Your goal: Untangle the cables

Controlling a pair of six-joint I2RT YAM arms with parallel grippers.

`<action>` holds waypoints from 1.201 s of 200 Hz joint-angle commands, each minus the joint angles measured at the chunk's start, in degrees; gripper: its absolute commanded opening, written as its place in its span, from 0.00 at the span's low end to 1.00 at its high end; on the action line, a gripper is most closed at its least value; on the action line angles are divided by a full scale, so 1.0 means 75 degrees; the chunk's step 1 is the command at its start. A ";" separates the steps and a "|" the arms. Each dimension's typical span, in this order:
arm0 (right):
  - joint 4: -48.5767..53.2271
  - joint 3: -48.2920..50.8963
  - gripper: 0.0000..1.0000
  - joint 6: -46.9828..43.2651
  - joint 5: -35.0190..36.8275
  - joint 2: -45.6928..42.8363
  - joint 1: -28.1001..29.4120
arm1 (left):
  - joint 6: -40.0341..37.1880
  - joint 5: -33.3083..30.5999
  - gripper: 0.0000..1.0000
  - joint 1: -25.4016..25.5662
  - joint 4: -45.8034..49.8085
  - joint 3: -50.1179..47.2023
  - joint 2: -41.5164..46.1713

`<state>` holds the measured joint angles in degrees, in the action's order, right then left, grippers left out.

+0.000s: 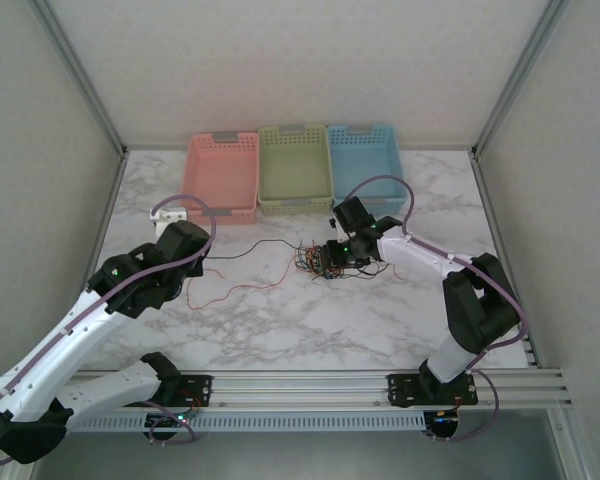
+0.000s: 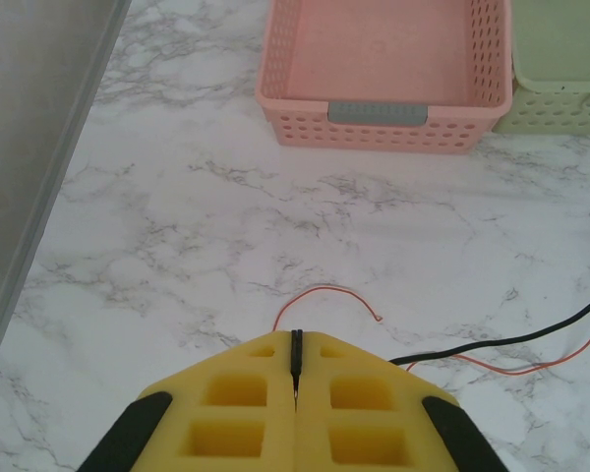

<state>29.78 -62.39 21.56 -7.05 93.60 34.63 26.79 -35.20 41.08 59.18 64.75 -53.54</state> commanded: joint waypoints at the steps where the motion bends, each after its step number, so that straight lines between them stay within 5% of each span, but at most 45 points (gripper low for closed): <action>1: 0.0023 -0.0095 0.45 -0.0157 0.0205 -0.0229 0.0093 | -0.0054 -0.0123 0.00 -0.0086 0.0160 0.0015 0.0112; 118: -0.0396 0.0710 0.48 -0.0419 0.0294 -0.1713 0.0130 | -0.0114 -0.0135 0.00 -0.0098 0.0081 -0.0020 0.0036; 240: -0.0790 0.1077 0.51 -0.0949 0.0110 -0.1889 0.0129 | -0.0097 -0.0111 0.00 -0.0104 0.0093 0.0038 -0.0011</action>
<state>24.84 -54.08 17.89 -4.62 78.67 35.14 26.76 -35.18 41.01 59.11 64.75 -53.80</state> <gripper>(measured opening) 0.502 0.051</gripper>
